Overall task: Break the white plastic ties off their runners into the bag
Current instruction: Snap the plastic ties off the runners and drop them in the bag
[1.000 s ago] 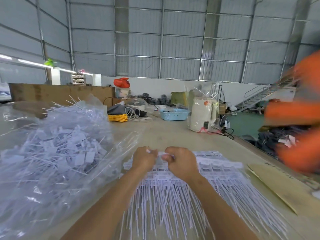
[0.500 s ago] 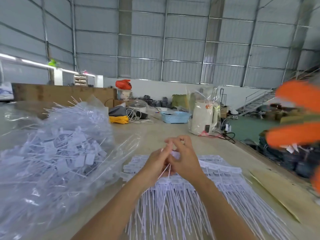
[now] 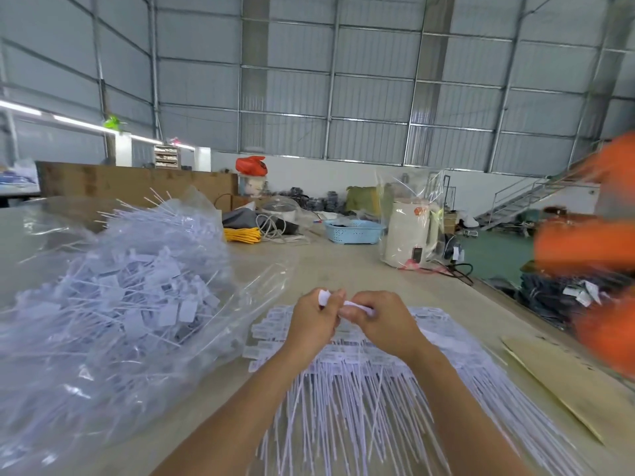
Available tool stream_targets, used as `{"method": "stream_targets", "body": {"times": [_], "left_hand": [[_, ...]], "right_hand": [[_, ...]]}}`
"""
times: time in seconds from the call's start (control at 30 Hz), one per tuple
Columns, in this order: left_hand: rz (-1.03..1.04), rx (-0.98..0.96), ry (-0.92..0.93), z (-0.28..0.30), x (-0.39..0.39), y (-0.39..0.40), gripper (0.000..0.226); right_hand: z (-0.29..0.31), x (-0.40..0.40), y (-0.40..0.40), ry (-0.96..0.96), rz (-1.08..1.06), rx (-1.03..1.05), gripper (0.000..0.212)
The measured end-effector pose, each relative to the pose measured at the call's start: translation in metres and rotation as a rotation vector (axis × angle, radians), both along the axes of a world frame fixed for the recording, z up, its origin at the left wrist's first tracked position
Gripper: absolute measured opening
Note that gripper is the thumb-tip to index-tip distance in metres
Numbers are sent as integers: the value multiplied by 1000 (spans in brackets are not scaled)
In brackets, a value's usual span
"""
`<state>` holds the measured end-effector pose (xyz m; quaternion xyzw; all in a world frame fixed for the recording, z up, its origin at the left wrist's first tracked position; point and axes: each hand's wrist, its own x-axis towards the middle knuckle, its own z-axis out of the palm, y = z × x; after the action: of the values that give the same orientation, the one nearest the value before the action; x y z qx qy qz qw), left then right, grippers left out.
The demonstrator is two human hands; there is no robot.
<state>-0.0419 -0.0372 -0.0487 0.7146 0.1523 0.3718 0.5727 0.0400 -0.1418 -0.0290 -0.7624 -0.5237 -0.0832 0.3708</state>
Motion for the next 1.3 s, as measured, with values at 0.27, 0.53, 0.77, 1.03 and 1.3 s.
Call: {"method": "stream_targets", "body": {"times": [0.27,0.53,0.77,1.03,1.3], "left_hand": [[113,-308,214,0,-19,18,28],[-228,229,-543,119,-92,-58,12],[686,944,120,149,-160,58,31],[210,842,822,81,-147,123,37],[120,662,-54,88,-96,8,25]], "right_hand": [[35,-16,-10,-225,-44,531,36],[3,13,-15,-172,-295,370,42],[1,6,-4,-181,-232,388,36],[0,4,-3,-183,-222,392,32],[8,-4,-5,-186,-52,410,12]]}}
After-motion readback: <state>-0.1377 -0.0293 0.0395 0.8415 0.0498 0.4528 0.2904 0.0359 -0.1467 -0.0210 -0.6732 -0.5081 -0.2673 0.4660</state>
